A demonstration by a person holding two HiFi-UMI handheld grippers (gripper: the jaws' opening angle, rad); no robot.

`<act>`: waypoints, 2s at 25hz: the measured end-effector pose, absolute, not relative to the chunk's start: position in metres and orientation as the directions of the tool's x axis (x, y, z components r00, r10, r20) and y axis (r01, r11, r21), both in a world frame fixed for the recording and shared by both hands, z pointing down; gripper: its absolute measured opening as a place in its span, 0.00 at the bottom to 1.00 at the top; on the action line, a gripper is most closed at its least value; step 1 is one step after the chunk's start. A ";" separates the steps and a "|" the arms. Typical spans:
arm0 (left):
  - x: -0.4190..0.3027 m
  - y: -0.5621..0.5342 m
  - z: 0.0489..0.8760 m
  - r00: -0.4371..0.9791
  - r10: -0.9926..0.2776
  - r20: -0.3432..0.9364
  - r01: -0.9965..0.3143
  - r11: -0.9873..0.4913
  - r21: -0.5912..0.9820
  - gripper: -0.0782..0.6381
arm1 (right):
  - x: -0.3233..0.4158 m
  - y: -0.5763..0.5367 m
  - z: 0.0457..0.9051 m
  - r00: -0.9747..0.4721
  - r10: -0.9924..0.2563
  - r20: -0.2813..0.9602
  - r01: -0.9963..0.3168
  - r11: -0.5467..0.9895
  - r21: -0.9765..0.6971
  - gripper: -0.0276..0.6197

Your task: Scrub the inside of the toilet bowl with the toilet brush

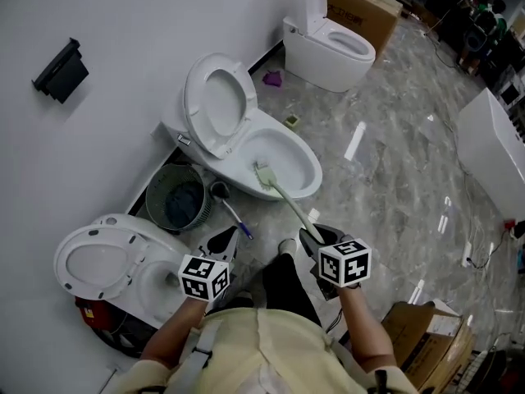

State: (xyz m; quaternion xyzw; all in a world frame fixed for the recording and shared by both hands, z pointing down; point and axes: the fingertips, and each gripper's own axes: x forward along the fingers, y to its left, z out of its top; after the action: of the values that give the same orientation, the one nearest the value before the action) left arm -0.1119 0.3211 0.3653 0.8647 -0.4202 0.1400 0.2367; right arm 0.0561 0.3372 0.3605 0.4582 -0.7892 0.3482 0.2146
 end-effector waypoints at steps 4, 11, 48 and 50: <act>-0.081 0.280 0.370 0.584 -0.678 0.447 -0.811 -0.513 0.282 0.13 | 0.082 0.291 0.374 -0.525 -0.507 0.684 -0.847 0.389 -0.362 0.21; -0.035 0.220 0.397 0.557 -0.669 0.492 -0.830 -0.479 0.287 0.13 | 0.119 0.226 0.412 -0.551 -0.407 0.728 -0.820 0.428 -0.381 0.21; -0.061 0.089 0.582 0.488 -0.527 0.696 -0.871 -0.344 0.351 0.13 | 0.110 0.091 0.664 -0.264 -0.133 0.955 -0.923 0.323 -0.210 0.21; -0.064 0.085 0.588 0.487 -0.520 0.702 -0.872 -0.338 0.355 0.13 | 0.109 0.090 0.674 -0.247 -0.113 0.962 -0.927 0.318 -0.200 0.21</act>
State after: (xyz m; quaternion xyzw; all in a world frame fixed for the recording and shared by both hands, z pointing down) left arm -0.0645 0.0846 0.5878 0.7815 -0.4452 0.2413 0.3645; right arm 0.1089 0.0902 0.6744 0.3932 -0.6613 0.4316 0.4710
